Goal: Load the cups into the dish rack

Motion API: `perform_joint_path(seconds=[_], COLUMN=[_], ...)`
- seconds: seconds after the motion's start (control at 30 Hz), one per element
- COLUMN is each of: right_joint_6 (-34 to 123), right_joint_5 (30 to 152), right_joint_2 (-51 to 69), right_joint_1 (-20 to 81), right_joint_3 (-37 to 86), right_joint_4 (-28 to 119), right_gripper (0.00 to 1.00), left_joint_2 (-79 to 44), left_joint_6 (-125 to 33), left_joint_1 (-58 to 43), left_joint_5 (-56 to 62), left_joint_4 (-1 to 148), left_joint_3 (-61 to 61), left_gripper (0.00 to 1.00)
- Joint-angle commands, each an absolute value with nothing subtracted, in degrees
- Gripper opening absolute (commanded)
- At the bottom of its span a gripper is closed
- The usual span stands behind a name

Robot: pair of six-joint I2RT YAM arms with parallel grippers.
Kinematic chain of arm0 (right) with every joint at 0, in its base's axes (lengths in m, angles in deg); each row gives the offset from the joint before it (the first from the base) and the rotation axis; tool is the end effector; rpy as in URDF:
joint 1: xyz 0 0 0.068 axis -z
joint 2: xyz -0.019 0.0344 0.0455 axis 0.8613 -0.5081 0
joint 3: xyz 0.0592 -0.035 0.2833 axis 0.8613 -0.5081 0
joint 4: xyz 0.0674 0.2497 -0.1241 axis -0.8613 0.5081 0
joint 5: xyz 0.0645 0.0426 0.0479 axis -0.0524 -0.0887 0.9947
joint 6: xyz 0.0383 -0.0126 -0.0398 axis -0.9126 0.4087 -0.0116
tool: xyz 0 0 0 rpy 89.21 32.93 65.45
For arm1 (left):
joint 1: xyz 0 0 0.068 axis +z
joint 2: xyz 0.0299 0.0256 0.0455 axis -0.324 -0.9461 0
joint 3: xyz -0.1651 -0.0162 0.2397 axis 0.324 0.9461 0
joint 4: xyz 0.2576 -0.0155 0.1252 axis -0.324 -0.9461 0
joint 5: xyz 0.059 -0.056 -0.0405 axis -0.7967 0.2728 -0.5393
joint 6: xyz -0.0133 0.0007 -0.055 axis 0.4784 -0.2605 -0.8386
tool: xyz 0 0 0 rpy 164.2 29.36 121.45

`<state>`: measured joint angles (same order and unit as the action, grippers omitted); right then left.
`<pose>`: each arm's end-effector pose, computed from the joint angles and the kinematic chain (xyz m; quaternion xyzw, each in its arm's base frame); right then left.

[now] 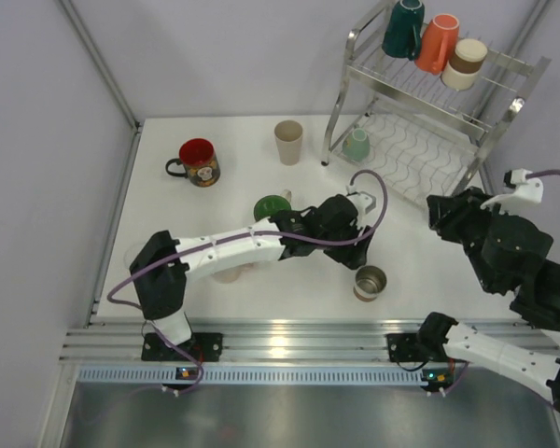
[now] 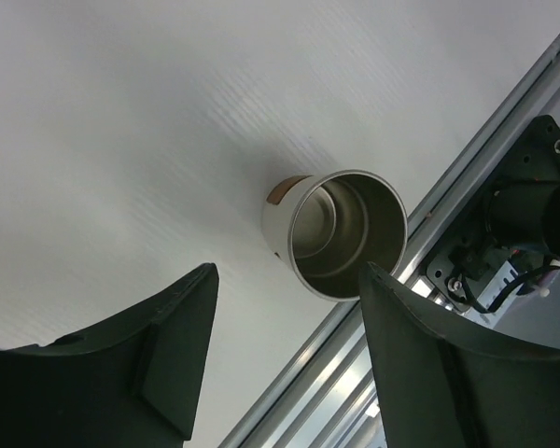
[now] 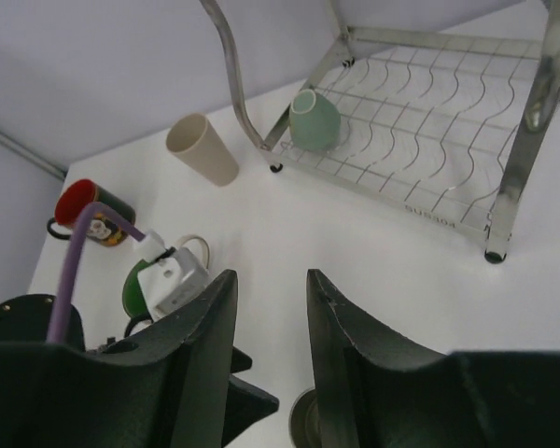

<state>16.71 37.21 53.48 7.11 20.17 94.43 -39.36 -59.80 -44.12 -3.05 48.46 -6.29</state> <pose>0.0713 0.0455 0.4603 0.1238 0.7571 0.1587 0.6215 0.1876 -0.3718 0.2878 0.2985 0.8632 -0.2973 0.2782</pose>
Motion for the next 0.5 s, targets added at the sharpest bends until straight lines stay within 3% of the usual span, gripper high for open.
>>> perform_joint_path(seconds=[0.0, 0.47], right_joint_6=[19.19, 22.36], right_joint_5=[33.99, 30.65], right_joint_2=[56.50, 62.66], right_joint_1=[7.00, 7.08], right_joint_3=[18.43, 13.86], right_joint_4=[89.46, 87.18], right_gripper=[0.36, 0.39], left_joint_2=[-43.51, -52.58], left_joint_6=[-60.67, -61.46], left_joint_1=[-45.43, -46.66], left_joint_5=[-3.49, -1.73], left_joint_4=[49.76, 49.67], left_joint_3=[-10.97, -13.87], left_gripper=[0.67, 0.58])
